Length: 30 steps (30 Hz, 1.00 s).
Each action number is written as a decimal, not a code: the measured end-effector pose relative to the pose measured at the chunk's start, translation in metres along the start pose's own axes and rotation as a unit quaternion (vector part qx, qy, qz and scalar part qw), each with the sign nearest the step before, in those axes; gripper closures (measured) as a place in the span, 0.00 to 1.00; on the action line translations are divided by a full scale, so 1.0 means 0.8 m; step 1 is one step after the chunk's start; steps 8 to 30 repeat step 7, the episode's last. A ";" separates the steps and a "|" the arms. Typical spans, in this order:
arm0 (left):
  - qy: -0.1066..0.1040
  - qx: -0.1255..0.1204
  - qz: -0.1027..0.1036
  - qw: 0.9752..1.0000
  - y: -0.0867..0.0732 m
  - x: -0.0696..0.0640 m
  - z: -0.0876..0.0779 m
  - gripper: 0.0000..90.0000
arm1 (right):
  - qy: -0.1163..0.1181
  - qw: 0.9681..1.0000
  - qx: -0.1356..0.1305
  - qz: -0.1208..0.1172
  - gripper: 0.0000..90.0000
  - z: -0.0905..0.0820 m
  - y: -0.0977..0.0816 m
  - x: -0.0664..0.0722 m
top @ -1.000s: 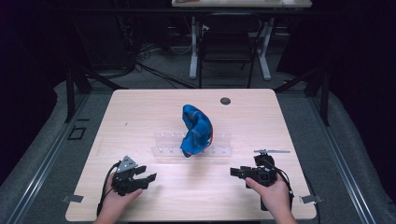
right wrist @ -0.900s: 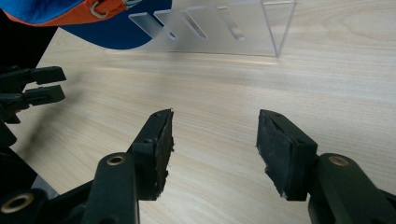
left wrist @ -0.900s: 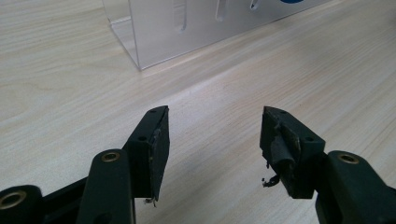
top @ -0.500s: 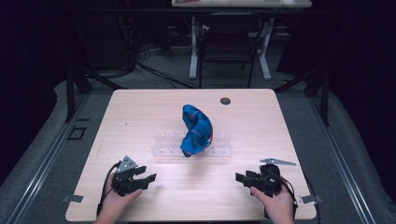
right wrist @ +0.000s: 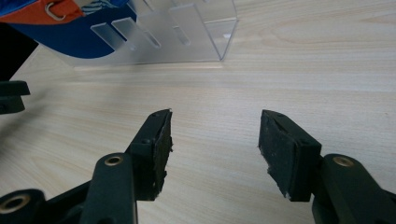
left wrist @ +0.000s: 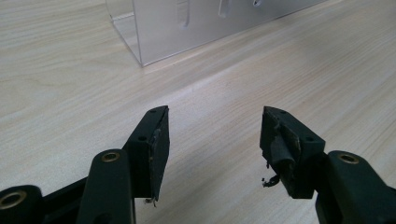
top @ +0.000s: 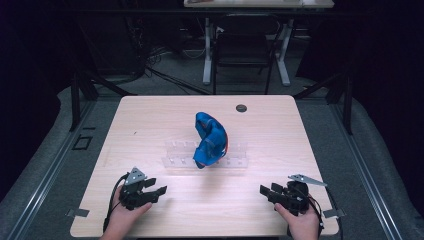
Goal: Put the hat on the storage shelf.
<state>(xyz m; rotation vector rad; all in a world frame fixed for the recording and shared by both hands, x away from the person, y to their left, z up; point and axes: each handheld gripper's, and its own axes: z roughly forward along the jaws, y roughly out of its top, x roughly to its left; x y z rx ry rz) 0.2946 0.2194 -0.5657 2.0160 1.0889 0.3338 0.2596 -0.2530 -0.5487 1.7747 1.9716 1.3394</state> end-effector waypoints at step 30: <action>-0.004 -0.004 -0.001 1.000 0.000 -0.005 0.004 0.48 | 0.002 1.000 -0.007 0.006 0.48 -0.003 0.001 -0.005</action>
